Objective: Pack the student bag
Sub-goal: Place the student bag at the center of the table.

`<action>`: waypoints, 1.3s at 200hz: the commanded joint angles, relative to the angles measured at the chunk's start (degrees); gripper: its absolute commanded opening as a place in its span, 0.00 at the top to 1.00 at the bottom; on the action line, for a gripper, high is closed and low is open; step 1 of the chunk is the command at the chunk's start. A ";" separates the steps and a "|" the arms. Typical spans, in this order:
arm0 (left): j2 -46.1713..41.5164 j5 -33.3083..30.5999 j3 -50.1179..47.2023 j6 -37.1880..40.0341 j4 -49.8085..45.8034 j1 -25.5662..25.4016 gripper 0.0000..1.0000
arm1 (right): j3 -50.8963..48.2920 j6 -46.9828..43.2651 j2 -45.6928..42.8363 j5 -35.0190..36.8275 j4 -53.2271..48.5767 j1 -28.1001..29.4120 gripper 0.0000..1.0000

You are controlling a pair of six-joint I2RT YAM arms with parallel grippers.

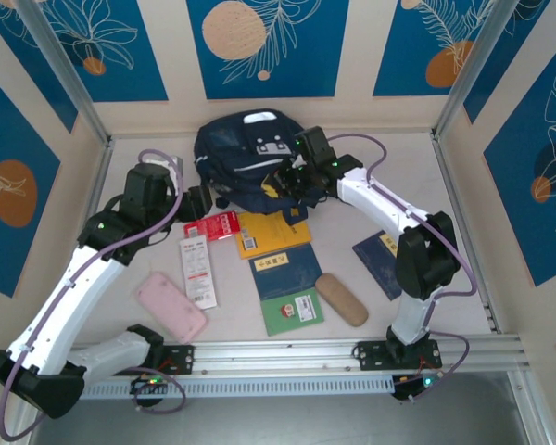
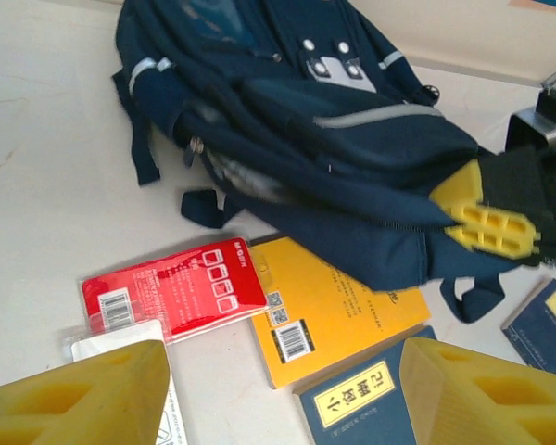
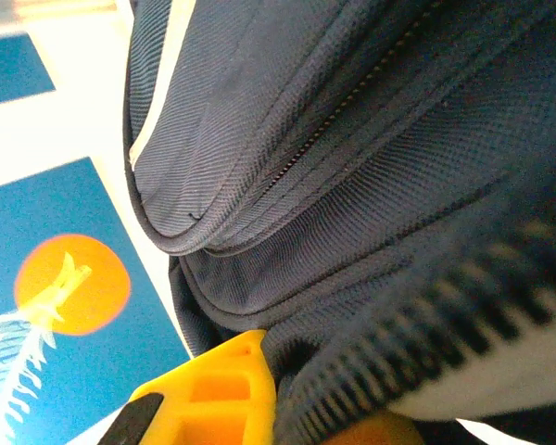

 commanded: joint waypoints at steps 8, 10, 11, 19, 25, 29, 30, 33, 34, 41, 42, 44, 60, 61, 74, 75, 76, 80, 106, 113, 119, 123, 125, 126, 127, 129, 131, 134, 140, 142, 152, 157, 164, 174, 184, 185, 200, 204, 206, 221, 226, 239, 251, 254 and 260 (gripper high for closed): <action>-0.12 -0.98 -1.12 1.62 -0.50 0.58 0.33 | -1.33 -10.33 -7.31 -10.10 2.22 3.03 1.00; -0.13 -0.92 -1.13 1.62 -0.47 0.58 0.33 | -1.37 -10.67 -7.55 -10.13 1.93 3.18 1.00; -0.09 -0.91 -1.13 1.67 -0.46 0.58 0.34 | -1.40 -10.92 -7.70 -10.14 1.87 3.30 1.00; 0.06 -0.59 -1.09 1.67 -0.53 0.60 0.33 | -1.31 -12.39 -8.55 -9.94 0.53 4.04 1.00; 0.11 -0.47 -1.02 1.71 -0.54 0.58 0.34 | -1.21 -13.67 -9.23 -9.75 -0.57 4.69 1.00; 0.01 -0.41 -0.96 1.72 -0.60 0.58 0.34 | -1.01 -14.50 -9.61 -9.71 -1.38 5.12 1.00; -0.02 -0.39 -0.96 1.76 -0.57 0.58 0.34 | -1.00 -14.68 -9.65 -9.62 -1.54 5.20 1.00; -0.04 -0.42 -0.95 1.73 -0.62 0.60 0.34 | -0.88 -15.30 -9.96 -9.32 -2.27 5.49 1.00; -0.09 -0.44 -0.91 1.72 -0.63 0.59 0.34 | -0.80 -15.43 -10.08 -9.20 -2.48 5.60 1.00; -0.29 -0.31 -0.79 1.71 -0.72 0.58 0.34 | -0.49 -16.74 -10.76 -8.02 -4.51 6.31 1.00; -0.35 -0.30 -0.78 1.71 -0.72 0.58 0.34 | -0.43 -16.90 -10.88 -7.85 -4.73 6.32 1.00; -0.43 -0.29 -0.71 1.73 -0.72 0.58 0.34 | -0.35 -17.23 -11.08 -7.48 -5.19 6.44 1.00; -0.82 0.05 -0.19 1.88 -1.09 0.58 0.34 | -0.91 -18.79 -12.92 -5.67 -7.95 7.11 1.00; -0.83 0.10 -0.13 1.88 -1.12 0.58 0.34 | -0.95 -18.85 -13.02 -5.67 -8.08 7.12 1.00; -0.92 0.54 0.52 2.17 -1.61 0.58 0.34 | -2.57 -19.07 -15.03 -5.51 -8.73 7.27 1.00; -0.88 0.61 0.58 2.16 -1.61 0.58 0.34 | -2.66 -19.12 -15.17 -5.50 -8.78 7.28 1.00; -0.90 0.65 0.60 2.15 -1.65 0.58 0.34 | -2.84 -19.18 -15.33 -5.49 -8.81 7.33 1.00; -0.87 0.82 0.75 2.15 -1.81 0.57 0.34 | -3.45 -19.27 -16.05 -5.47 -8.82 7.51 1.00; -0.88 2.20 0.66 2.53 -1.80 0.58 0.34 | -8.20 -22.25 -20.08 -2.01 -11.43 9.35 1.00; -0.84 2.62 0.28 2.54 -1.58 0.57 0.34 | -10.34 -22.94 -21.08 -0.35 -11.57 9.86 0.98; -0.66 3.18 -0.17 2.58 -1.15 0.58 0.34 | -12.42 -23.57 -21.85 1.47 -11.83 10.24 0.88; -0.52 3.66 -0.45 2.63 -0.87 0.58 0.34 | -13.60 -23.88 -22.19 3.04 -12.17 10.44 0.78; -0.43 4.04 -0.63 2.66 -0.71 0.58 0.34 | -14.19 -23.97 -22.28 4.03 -12.54 10.56 0.74; -0.32 4.21 -0.70 2.67 -0.67 0.62 0.34 | -14.45 -23.98 -22.31 4.50 -12.71 10.56 0.72; -0.23 4.38 -0.79 2.67 -0.61 0.60 0.34 | -14.71 -23.99 -22.37 4.96 -12.88 10.55 0.70; -0.07 4.75 -0.91 2.68 -0.52 0.58 0.34 | -15.15 -23.99 -22.48 5.92 -13.31 10.55 0.67; 0.13 5.08 -1.05 2.72 -0.47 0.58 0.34 | -15.59 -24.00 -22.55 6.79 -13.80 10.55 0.63; 0.36 5.74 -1.23 2.78 -0.30 0.58 0.34 | -16.23 -24.07 -22.61 8.19 -14.41 10.55 0.59; 0.94 6.90 -1.51 2.80 -0.15 0.60 0.34 | -17.14 -24.48 -22.58 10.35 -15.72 10.56 0.53; 1.19 7.27 -1.55 2.84 -0.07 0.58 0.34 | -17.40 -24.65 -22.58 11.24 -16.20 10.55 0.52; 2.48 9.67 -1.95 3.16 0.23 0.49 0.34 | -18.00 -25.28 -22.55 15.53 -19.09 10.74 0.46; 3.02 10.65 -2.14 3.27 0.44 0.42 0.34 | -18.30 -25.52 -22.72 17.88 -20.32 11.00 0.44; 3.73 12.32 -2.38 3.53 0.63 0.45 0.34 | -18.87 -25.96 -23.31 20.57 -21.69 11.28 0.40; 4.66 14.67 -2.75 4.10 1.15 0.23 0.34 | -20.04 -27.38 -24.55 23.94 -22.92 11.87 0.35; 5.84 16.63 -2.78 4.87 1.30 -0.25 0.33 | -21.50 -28.13 -26.50 27.97 -24.35 12.46 0.31; 5.93 16.78 -2.79 4.92 1.26 -0.32 0.33 | -21.66 -28.08 -26.66 28.30 -24.50 12.52 0.31; 8.37 17.40 -1.99 6.51 0.08 -2.11 0.31 | -25.06 -26.85 -30.20 32.71 -25.78 12.28 0.24; 9.20 17.37 -1.66 7.06 -0.36 -2.81 0.30 | -25.92 -26.33 -31.08 33.48 -26.24 12.06 0.23; 9.56 17.31 -1.52 7.29 -0.57 -3.19 0.30 | -26.34 -26.12 -31.51 33.77 -26.50 11.98 0.23; 12.66 16.65 0.02 8.91 -2.01 -6.45 0.24 | -29.00 -23.85 -33.59 34.60 -28.62 11.04 0.22; 13.81 16.19 0.54 9.58 -2.50 -7.77 0.23 | -29.64 -23.12 -33.87 34.73 -29.50 10.86 0.22; 17.21 14.44 2.24 11.09 -3.59 -11.22 0.20 | -31.20 -20.44 -34.50 37.06 -32.30 10.83 0.22; 20.99 13.40 3.94 12.26 -4.58 -13.89 0.20 | -32.73 -18.50 -35.04 39.20 -34.09 10.55 0.21; 22.03 13.17 4.31 12.38 -4.75 -14.46 0.20 | -33.14 -17.95 -35.22 39.65 -34.49 10.43 0.20; 23.92 12.72 5.26 12.79 -5.16 -15.43 0.17 | -33.73 -16.86 -35.57 40.36 -35.19 10.03 0.20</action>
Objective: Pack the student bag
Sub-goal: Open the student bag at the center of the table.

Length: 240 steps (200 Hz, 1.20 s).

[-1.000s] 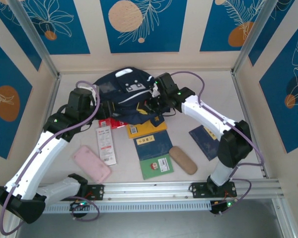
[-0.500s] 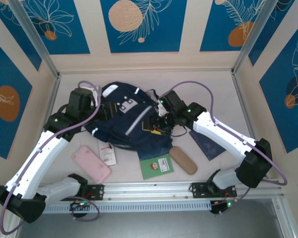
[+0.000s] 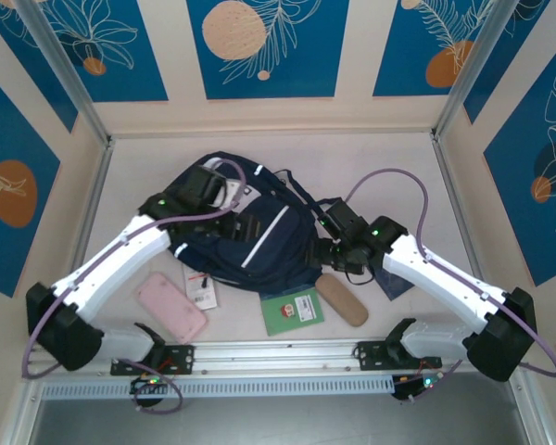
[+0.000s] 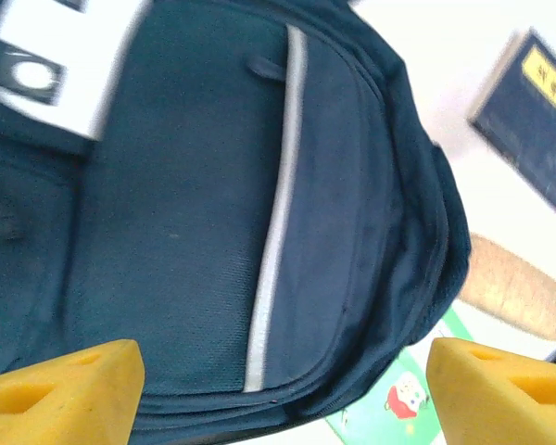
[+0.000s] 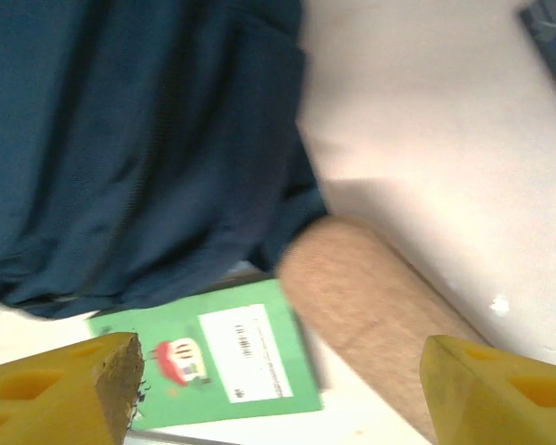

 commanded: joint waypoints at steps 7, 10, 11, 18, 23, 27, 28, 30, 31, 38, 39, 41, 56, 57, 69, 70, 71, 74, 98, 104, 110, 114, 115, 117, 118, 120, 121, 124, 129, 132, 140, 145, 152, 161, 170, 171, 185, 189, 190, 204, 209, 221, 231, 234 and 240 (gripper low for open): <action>7.82 -2.31 5.21 4.51 -3.88 -4.75 0.12 | -3.42 5.91 -1.60 6.48 -6.76 -1.09 0.19; 8.77 -2.85 5.77 4.68 -4.22 -5.19 0.11 | -3.69 6.11 -1.81 6.52 -6.78 -1.27 0.17; 9.15 -3.15 5.99 4.80 -4.32 -5.27 0.11 | -3.78 6.23 -1.87 6.53 -6.78 -1.29 0.16; 11.22 -5.15 7.41 5.27 -5.19 -5.96 0.10 | -4.47 6.77 -2.53 6.46 -6.75 -1.45 0.14; 12.70 -6.67 8.46 5.65 -5.57 -6.40 0.08 | -4.81 7.11 -2.94 6.48 -6.75 -1.61 0.11; 13.81 -7.95 9.22 5.92 -5.93 -6.71 0.07 | -5.17 7.35 -3.26 6.51 -6.66 -1.70 0.08; 14.17 -8.34 9.34 5.99 -6.01 -6.78 0.07 | -5.27 7.42 -3.34 6.53 -6.63 -1.72 0.08; 14.71 -8.84 9.79 6.09 -6.18 -6.87 0.06 | -5.44 7.51 -3.52 6.38 -6.48 -1.78 0.08; 14.93 -9.01 9.98 6.12 -6.22 -6.90 0.06 | -5.53 7.54 -3.56 6.37 -6.41 -1.81 0.07; 16.78 -9.76 11.31 6.40 -6.56 -7.12 0.04 | -6.10 7.41 -4.07 6.04 -5.94 -2.08 0.07; 16.98 -9.78 11.45 6.41 -6.59 -7.16 0.03 | -6.17 7.45 -4.14 5.94 -5.88 -2.13 0.07; 17.56 -9.83 11.92 6.50 -6.66 -7.21 0.02 | -6.31 7.41 -4.29 5.86 -5.79 -2.24 0.07; 21.22 -10.54 15.00 6.99 -7.18 -7.71 0.00 | -7.35 7.66 -5.15 5.43 -5.10 -3.24 0.06; 21.48 -10.56 15.18 7.05 -7.21 -7.76 0.00 | -7.41 7.66 -5.17 5.37 -4.98 -3.33 0.06; 24.09 -10.67 17.40 7.46 -7.56 -8.61 0.00 | -8.36 7.36 -5.97 4.40 -3.82 -4.21 0.06; 24.28 -10.71 17.57 7.47 -7.57 -8.65 0.00 | -8.44 7.33 -6.06 4.29 -3.72 -4.30 0.06; 24.46 -10.69 17.65 7.51 -7.58 -8.71 0.00 | -8.48 7.32 -6.11 4.23 -3.63 -4.34 0.06; 25.15 -10.62 18.14 7.43 -7.59 -8.83 0.00 | -8.71 7.31 -6.32 4.05 -3.41 -4.57 0.06; 29.86 -12.70 21.03 7.48 -7.87 -9.97 0.00 | -10.03 7.15 -8.33 2.40 -1.77 -6.70 0.06; 31.08 -14.07 21.88 7.75 -8.32 -10.34 0.00 | -10.46 7.16 -9.04 1.86 -1.18 -7.25 0.06; 32.18 -15.10 22.48 7.81 -8.69 -10.58 0.00 | -11.01 7.01 -9.89 1.12 -0.45 -7.82 0.06; 32.87 -15.76 22.89 7.85 -8.85 -10.75 0.00 | -11.41 6.79 -10.50 0.60 0.06 -8.24 0.06; 33.02 -15.85 22.99 7.83 -8.88 -10.77 0.00 | -11.50 6.74 -10.61 0.40 0.20 -8.37 0.06; 33.41 -16.14 23.13 7.82 -8.96 -10.82 0.00 | -11.66 6.68 -10.87 0.13 0.39 -8.59 0.06; 33.55 -16.26 23.20 7.87 -8.98 -10.85 0.00 | -11.76 6.60 -10.97 -0.01 0.58 -8.73 0.06; 33.86 -16.46 23.49 7.83 -9.03 -10.94 0.00 | -11.99 6.51 -11.20 -0.35 0.81 -8.98 0.06; 33.99 -16.55 23.55 7.83 -9.06 -10.96 0.00 | -12.06 6.47 -11.32 -0.46 0.92 -9.10 0.06; 34.41 -16.70 23.79 7.77 -9.08 -10.97 0.00 | -12.38 6.14 -11.63 -0.80 1.28 -9.43 0.06; 35.13 -17.01 24.05 7.65 -9.07 -11.06 0.00 | -12.71 5.82 -12.04 -1.22 1.53 -9.94 0.06; 35.54 -17.19 24.14 7.56 -9.08 -11.06 0.00 | -12.79 5.64 -12.14 -1.34 1.64 -10.26 0.06; 36.53 -17.90 24.53 7.25 -9.08 -11.15 0.00 | -12.92 5.16 -12.23 -1.55 1.65 -10.82 0.06; 37.17 -18.13 24.74 7.16 -9.08 -11.15 0.00 | -13.00 4.82 -12.23 -1.57 1.53 -11.09 0.07; 37.87 -18.14 24.90 7.12 -8.95 -11.24 0.00 | -12.96 4.31 -12.17 -1.63 1.48 -11.32 0.07; 38.99 -18.44 25.20 7.13 -8.90 -11.33 0.02 | -12.84 3.91 -12.07 -1.74 1.53 -11.46 0.08; 40.00 -19.03 25.37 7.00 -8.99 -11.33 0.07 | -12.93 3.69 -12.21 -2.05 1.80 -11.44 0.09; 40.10 -19.15 25.37 6.97 -8.99 -11.33 0.07 | -12.97 3.65 -12.21 -2.10 1.90 -11.43 0.09; 40.64 -21.06 25.27 6.40 -8.50 -11.34 0.21 | -13.19 3.24 -12.49 -3.26 2.89 -11.49 0.15; 40.52 -21.25 25.06 6.29 -8.22 -11.35 0.28 | -13.35 3.11 -12.60 -3.65 3.33 -11.50 0.18; 40.49 -21.28 25.04 6.31 -8.17 -11.34 0.30 | -13.31 3.05 -12.63 -3.74 3.42 -11.46 0.18; 39.22 -20.59 24.79 6.24 -7.43 -11.24 0.53 | -13.64 2.76 -13.13 -5.14 4.93 -11.44 0.27; 38.58 -20.27 24.90 6.24 -7.33 -11.24 0.61 | -13.83 2.75 -13.23 -5.67 5.50 -11.49 0.32; 36.83 -19.37 25.11 6.51 -7.05 -11.17 0.73 | -13.81 2.53 -13.49 -7.15 7.07 -11.50 0.40; 35.53 -18.60 25.58 6.85 -7.14 -11.02 0.81 | -13.84 2.68 -13.58 -7.99 8.22 -11.53 0.45; 35.08 -18.41 25.68 7.00 -7.15 -10.92 0.83 | -13.79 2.82 -13.52 -8.37 8.59 -11.58 0.47; 34.28 -17.69 25.82 7.20 -7.23 -10.68 0.86 | -13.76 3.06 -13.47 -9.05 9.39 -11.74 0.50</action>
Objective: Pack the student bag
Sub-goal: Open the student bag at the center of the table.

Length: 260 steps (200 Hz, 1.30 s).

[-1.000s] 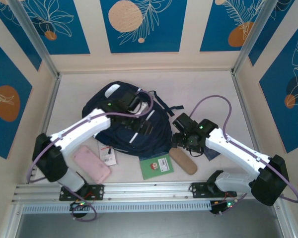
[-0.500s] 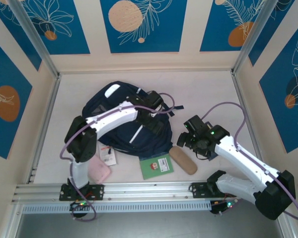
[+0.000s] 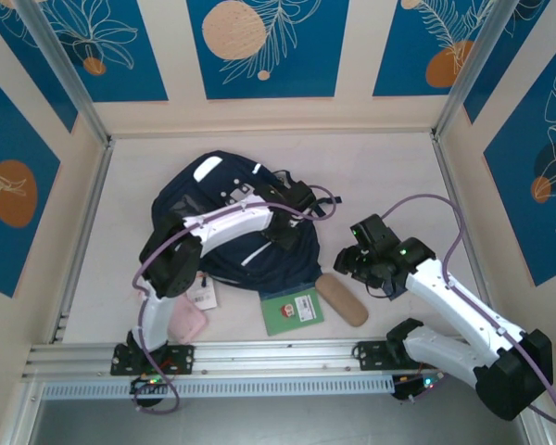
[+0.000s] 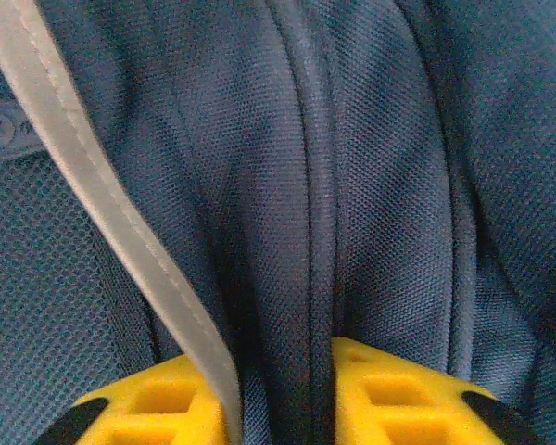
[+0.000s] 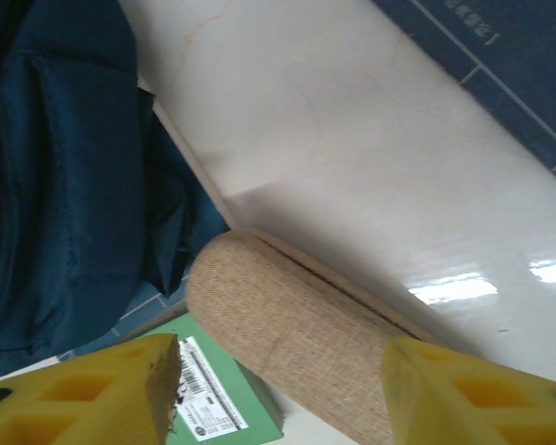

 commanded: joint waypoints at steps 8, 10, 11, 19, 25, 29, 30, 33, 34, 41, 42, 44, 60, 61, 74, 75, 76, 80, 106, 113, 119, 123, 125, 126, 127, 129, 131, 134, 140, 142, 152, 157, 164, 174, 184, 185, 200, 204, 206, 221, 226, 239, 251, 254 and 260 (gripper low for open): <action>-5.69 0.59 1.77 1.31 -0.79 1.51 0.89 | -0.53 0.57 -0.63 -5.84 5.48 -0.63 0.54; -5.95 0.95 1.74 1.38 -0.84 1.68 0.90 | -0.51 0.61 -0.60 -6.05 5.67 -0.63 0.54; -6.06 1.12 1.82 1.38 -0.84 1.77 0.90 | -0.54 0.58 -0.59 -6.24 5.85 -0.64 0.54; -7.01 2.39 1.87 1.57 -1.09 2.30 0.92 | -0.44 1.14 -0.24 -7.98 7.60 -0.89 0.55; -7.71 3.35 1.74 1.78 -1.34 2.83 0.93 | -0.46 1.58 0.14 -9.24 8.85 -1.13 0.55; -8.11 3.79 1.72 1.84 -1.42 3.07 0.93 | -0.45 2.04 0.55 -10.34 9.94 -1.29 0.55; -8.24 3.95 1.72 1.87 -1.44 3.17 0.93 | -0.45 2.04 0.55 -10.34 9.94 -1.29 0.55; -8.55 4.28 1.65 1.90 -1.57 3.41 0.93 | -0.45 2.30 0.75 -11.04 10.62 -1.46 0.55; -8.72 4.42 1.65 1.99 -1.61 3.51 0.93 | -0.42 2.39 0.84 -11.28 10.87 -1.49 0.56; -9.51 5.14 1.56 2.28 -1.70 4.06 0.93 | -0.51 3.14 1.52 -12.88 12.59 -1.83 0.56; -9.60 5.20 1.51 2.31 -1.72 4.10 0.93 | -0.54 3.25 1.57 -13.13 12.87 -1.90 0.56; -9.85 5.48 1.52 2.40 -1.73 4.24 0.93 | -0.59 3.47 1.74 -13.53 13.26 -1.94 0.56; -11.57 7.54 1.39 3.22 -1.82 5.12 0.95 | -0.66 5.65 3.51 -17.08 17.33 -2.94 0.61; -11.64 7.71 1.38 3.30 -1.82 5.16 0.96 | -0.62 5.79 3.62 -17.29 17.66 -2.98 0.62; -12.62 10.15 1.53 4.49 -1.90 5.70 0.98 | 0.01 7.36 5.52 -19.35 20.04 -3.68 0.67; -12.69 10.34 1.54 4.56 -1.90 5.76 0.98 | 0.23 7.66 5.87 -19.52 20.32 -3.77 0.67; -12.78 10.48 1.55 4.59 -1.90 5.79 0.98 | 0.23 7.66 5.87 -19.52 20.32 -3.77 0.67; -12.96 11.07 1.55 4.78 -1.99 5.86 0.98 | 0.66 8.26 6.60 -20.33 20.99 -4.22 0.67; -13.86 11.63 1.91 6.28 -2.60 6.20 0.98 | 1.98 12.83 9.35 -25.27 27.48 -6.87 0.62; -13.91 11.67 1.87 6.43 -2.53 6.31 0.98 | 2.23 14.68 10.36 -27.21 30.13 -7.75 0.60; -13.91 11.90 1.86 6.39 -2.52 6.48 0.98 | 2.56 15.68 11.03 -28.24 31.67 -8.19 0.58; -13.91 12.06 1.83 6.40 -2.53 6.58 0.98 | 2.95 16.53 11.81 -29.12 32.91 -8.48 0.55; -13.89 12.10 1.89 6.39 -2.52 6.60 0.98 | 3.03 16.72 11.95 -29.29 33.18 -8.47 0.55; -13.90 12.15 1.85 6.43 -2.52 6.60 0.98 | 3.34 16.94 12.29 -29.59 33.54 -8.53 0.54; -13.91 12.17 1.88 6.41 -2.52 6.56 0.98 | 3.34 16.94 12.29 -29.59 33.54 -8.53 0.54; -13.87 12.19 1.88 6.37 -2.48 6.66 0.98 | 3.69 17.30 12.74 -29.96 33.95 -8.69 0.52; -13.86 12.20 1.90 6.33 -2.45 6.64 0.98 | 3.89 17.37 12.94 -30.06 34.05 -8.71 0.52; -13.83 12.27 1.91 6.34 -2.39 6.61 0.98 | 4.41 17.62 13.50 -30.42 34.32 -8.78 0.50; -13.83 12.42 2.03 6.29 -2.43 6.70 0.98 | 5.56 17.79 14.70 -30.95 34.48 -8.79 0.47; -13.83 12.45 2.00 6.25 -2.43 6.76 0.98 | 5.97 17.78 15.06 -31.13 34.50 -8.70 0.46; -13.74 12.55 2.23 6.18 -2.34 6.80 0.98 | 7.96 17.62 16.91 -31.80 34.11 -8.53 0.43; -13.65 12.63 2.33 6.21 -2.35 6.86 0.98 | 8.91 17.50 17.62 -32.03 33.77 -8.39 0.42; -13.64 12.71 2.54 6.06 -2.35 6.83 0.98 | 9.91 17.35 18.49 -32.02 33.48 -7.98 0.42; -13.57 12.97 2.73 5.92 -2.26 6.90 0.99 | 11.13 17.13 19.39 -31.63 32.88 -7.35 0.43; -13.48 13.22 3.02 5.80 -2.34 7.03 0.99 | 11.85 16.84 20.22 -31.15 32.50 -6.42 0.45; -13.48 13.24 3.08 5.78 -2.35 7.04 0.99 | 11.88 16.78 20.28 -31.14 32.50 -6.34 0.45; -13.63 13.77 3.53 5.47 -2.29 7.33 1.00 | 12.60 16.42 21.60 -30.52 31.58 -5.06 0.49; -13.65 13.93 3.64 5.44 -2.26 7.42 1.00 | 12.69 16.33 22.00 -30.43 31.48 -4.85 0.50; -13.69 14.02 3.63 5.35 -2.26 7.47 1.00 | 12.65 16.30 22.14 -30.42 31.44 -4.75 0.50; -13.91 14.65 4.09 5.18 -2.25 7.74 1.00 | 12.32 16.29 23.24 -30.42 31.81 -4.17 0.52; -14.00 14.79 4.29 5.15 -2.26 7.84 1.00 | 12.12 16.29 23.44 -30.55 32.09 -4.07 0.54; -14.12 15.01 4.53 5.08 -2.51 8.17 1.00 | 11.66 16.14 23.86 -30.69 32.79 -3.89 0.58; -14.48 15.42 4.54 4.97 -2.52 8.59 1.00 | 11.17 15.89 24.01 -30.73 33.15 -3.80 0.64; -14.57 15.51 4.50 4.96 -2.52 8.71 1.00 | 11.01 15.93 23.99 -30.76 33.35 -3.81 0.66; -14.72 15.77 4.45 4.78 -2.48 8.95 1.00 | 10.80 15.81 23.93 -30.85 33.72 -3.89 0.72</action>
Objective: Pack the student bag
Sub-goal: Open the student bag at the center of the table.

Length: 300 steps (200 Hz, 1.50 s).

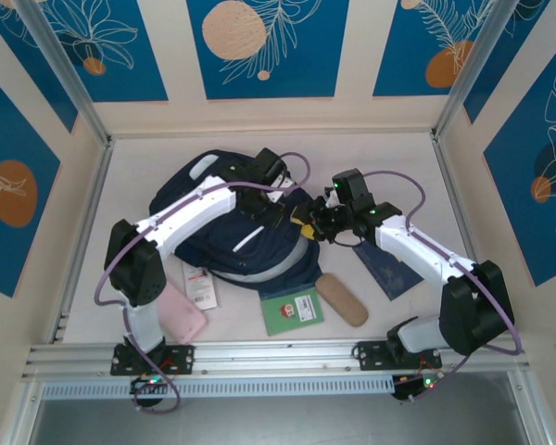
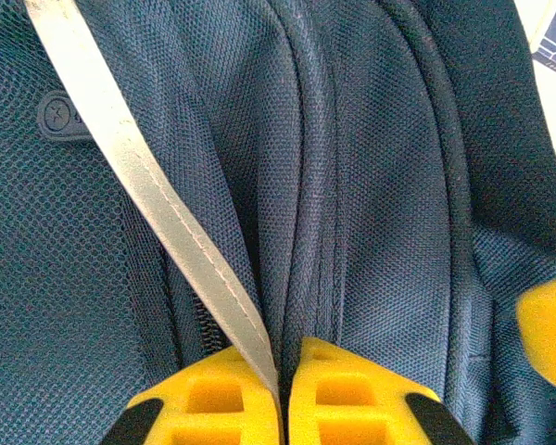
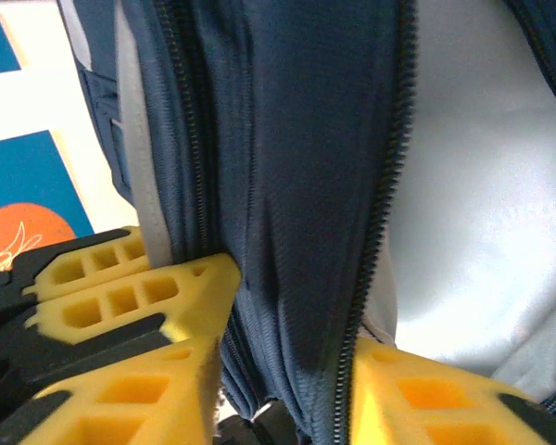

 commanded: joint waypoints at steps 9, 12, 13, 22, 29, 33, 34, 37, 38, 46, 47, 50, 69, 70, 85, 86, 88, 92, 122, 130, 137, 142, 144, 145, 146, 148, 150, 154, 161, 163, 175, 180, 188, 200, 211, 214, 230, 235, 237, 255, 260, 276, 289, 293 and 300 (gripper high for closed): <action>-3.82 2.47 2.84 0.28 1.06 1.62 1.00 | -1.02 -0.78 0.28 -1.51 1.30 0.31 0.81; -3.92 2.59 2.76 0.18 1.10 1.80 1.00 | -1.08 -0.85 0.23 -1.42 1.32 0.33 0.85; -3.95 2.64 2.75 0.17 1.10 1.85 1.00 | -1.11 -0.92 0.25 -1.45 1.33 0.32 0.86; -4.30 3.16 2.62 -0.16 1.24 2.46 1.00 | -1.31 -1.39 0.27 -1.22 1.21 0.36 0.94; -4.56 3.79 2.45 -0.54 1.41 3.13 1.00 | -1.62 -1.88 0.10 -1.14 1.06 0.22 1.00; -4.77 4.25 2.40 -0.75 1.46 3.48 1.00 | -1.80 -2.19 0.18 -1.13 1.06 0.22 1.00; -4.81 4.39 2.35 -0.82 1.50 3.57 1.00 | -1.87 -2.29 0.14 -1.13 1.06 0.22 1.00; -4.99 4.82 2.25 -0.96 1.58 3.91 1.00 | -2.12 -2.53 0.06 -1.08 1.03 0.22 1.00; -5.01 4.94 2.23 -1.06 1.61 4.00 1.00 | -2.20 -2.59 0.08 -1.11 1.05 0.22 1.00; -5.48 6.20 1.82 -1.59 2.08 4.92 1.00 | -2.95 -3.12 -0.08 -0.81 1.13 0.09 1.00; -5.56 6.34 1.76 -1.72 2.12 5.08 1.00 | -3.06 -3.19 -0.08 -0.79 1.14 0.11 1.00; -5.78 6.89 1.63 -1.90 2.34 5.41 1.00 | -3.41 -3.33 -0.14 -0.76 1.27 0.05 1.00; -6.60 10.16 1.17 -2.65 3.04 7.22 1.00 | -5.80 -3.93 -0.38 -0.47 2.25 -0.70 1.00; -6.56 10.29 1.21 -2.65 3.04 7.24 1.00 | -5.89 -3.95 -0.36 -0.45 2.27 -0.77 1.00; -6.70 12.75 1.64 -2.11 2.74 8.02 1.00 | -7.39 -4.06 -0.34 -0.08 2.86 -1.60 1.00; -6.70 12.95 1.71 -2.12 2.71 8.04 1.00 | -7.47 -4.06 -0.34 -0.08 2.93 -1.66 1.00; -6.70 13.36 1.74 -1.94 2.65 8.09 1.00 | -7.74 -4.14 -0.34 -0.08 3.20 -1.83 1.00; -6.69 14.16 1.86 -1.61 2.56 8.14 1.00 | -7.93 -4.19 -0.39 -0.08 3.56 -1.96 1.00; -6.86 19.17 2.75 0.09 1.91 8.25 1.00 | -8.11 -4.14 1.14 -1.30 7.42 -3.12 1.00; -6.82 20.20 2.75 0.14 1.98 8.23 1.00 | -7.31 -4.02 1.92 -1.39 7.64 -3.12 1.00; -6.77 21.11 2.81 0.13 1.90 8.29 1.00 | -6.46 -3.97 2.60 -1.61 8.10 -3.03 0.98; -6.70 21.86 2.75 0.15 1.82 8.27 1.00 | -6.05 -3.77 3.22 -1.85 8.57 -2.96 0.96; -6.61 22.21 2.75 0.20 1.81 8.24 1.00 | -5.78 -3.66 3.43 -1.95 8.72 -2.95 0.96; -6.57 22.38 2.75 0.23 1.77 8.28 1.00 | -5.70 -3.55 3.57 -2.07 8.85 -2.95 0.96; -6.55 22.51 2.75 0.20 1.74 8.25 1.00 | -5.58 -3.50 3.68 -2.13 8.91 -2.95 0.96; -6.49 22.70 2.75 0.26 1.73 8.24 1.00 | -5.40 -3.42 3.90 -2.22 9.20 -2.90 0.96; -6.45 22.85 2.75 0.30 1.66 8.27 1.00 | -5.15 -3.26 4.17 -2.42 9.40 -2.94 0.96; -6.48 23.09 2.60 0.29 1.64 8.23 1.00 | -4.77 -2.89 4.75 -2.76 10.07 -2.85 0.96; -6.39 23.62 2.42 0.38 1.68 8.28 1.00 | -4.20 -2.13 5.69 -3.64 11.73 -2.68 0.97; -6.36 23.81 2.40 0.41 1.65 8.24 1.00 | -4.04 -1.91 5.96 -3.89 12.28 -2.62 0.98; -5.94 25.25 2.16 0.46 1.46 8.29 1.00 | -3.12 -0.18 7.71 -5.36 15.35 -2.12 0.99; -5.75 25.66 2.09 0.42 1.43 8.29 1.00 | -2.75 0.62 8.37 -5.92 16.78 -1.81 1.00; -5.38 25.95 2.06 0.17 1.21 8.16 0.98 | -2.40 2.12 9.49 -6.88 19.60 -1.47 1.00; -4.97 26.10 1.96 -0.18 0.94 8.15 0.90 | -2.38 4.74 10.77 -8.09 24.51 -0.90 1.00; -4.75 25.21 1.96 -0.52 0.59 8.15 0.75 | -2.38 7.16 11.71 -9.01 28.83 -0.41 1.00; -4.68 24.85 1.96 -0.66 0.46 8.14 0.72 | -2.38 7.76 11.90 -9.21 30.09 -0.28 1.00; -4.84 22.21 2.18 -1.04 -0.44 8.15 0.58 | -2.59 10.17 12.40 -9.40 35.01 0.39 1.00; -4.98 21.09 2.34 -1.27 -0.79 8.15 0.52 | -2.87 10.82 12.40 -9.27 36.20 0.47 1.00; -5.08 20.65 2.38 -1.32 -0.93 8.14 0.49 | -3.01 11.02 12.40 -9.23 36.76 0.54 1.00; -6.15 16.56 2.90 -1.63 -1.91 8.17 0.36 | -3.83 12.71 12.40 -8.98 40.53 1.03 1.00; -6.58 15.31 2.99 -1.71 -2.09 8.11 0.33 | -4.03 13.01 12.40 -8.93 41.33 1.09 1.00; -8.07 12.93 3.10 -1.64 -2.36 7.82 0.29 | -4.24 13.55 12.56 -8.77 42.37 1.36 1.00; -8.62 11.89 3.35 -1.26 -2.86 7.33 0.29 | -4.23 13.86 12.69 -8.79 42.74 1.53 1.00; -8.78 11.63 3.43 -1.09 -3.07 7.10 0.28 | -4.31 14.10 12.75 -8.82 42.96 1.58 1.00; -8.87 11.17 3.54 -0.78 -3.40 6.45 0.29 | -4.31 14.17 12.91 -8.85 43.02 1.62 1.00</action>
